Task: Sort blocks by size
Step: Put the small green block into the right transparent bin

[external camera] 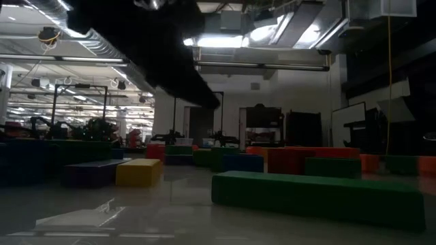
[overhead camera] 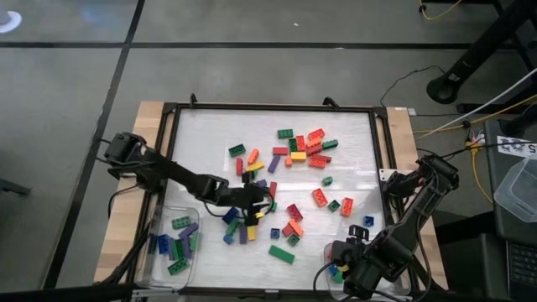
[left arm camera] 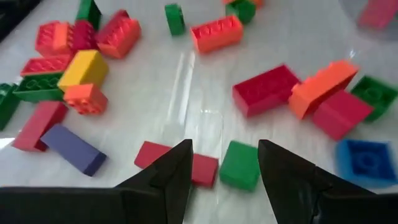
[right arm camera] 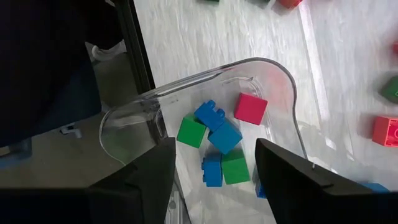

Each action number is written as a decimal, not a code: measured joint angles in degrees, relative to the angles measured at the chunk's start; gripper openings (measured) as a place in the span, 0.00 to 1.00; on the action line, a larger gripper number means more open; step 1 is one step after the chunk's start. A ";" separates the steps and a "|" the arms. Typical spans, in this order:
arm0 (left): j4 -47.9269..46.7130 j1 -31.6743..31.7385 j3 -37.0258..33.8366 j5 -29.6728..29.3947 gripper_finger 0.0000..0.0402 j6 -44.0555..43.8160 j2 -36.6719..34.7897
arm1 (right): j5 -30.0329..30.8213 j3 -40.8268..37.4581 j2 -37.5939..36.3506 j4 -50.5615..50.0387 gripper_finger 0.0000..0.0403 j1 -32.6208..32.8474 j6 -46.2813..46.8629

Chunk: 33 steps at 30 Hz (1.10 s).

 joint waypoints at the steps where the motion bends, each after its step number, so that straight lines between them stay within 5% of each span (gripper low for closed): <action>1: -0.08 0.60 0.00 1.28 0.42 0.25 0.54 | 0.00 0.00 0.00 0.02 0.55 0.00 0.00; 13: 7.12 3.62 0.00 9.62 0.42 3.37 7.14 | 1.36 0.00 0.00 0.10 0.55 -0.02 -2.90; 33: 8.01 3.73 0.00 12.20 0.42 3.31 8.91 | 1.49 0.00 0.04 0.23 0.55 -0.02 -3.30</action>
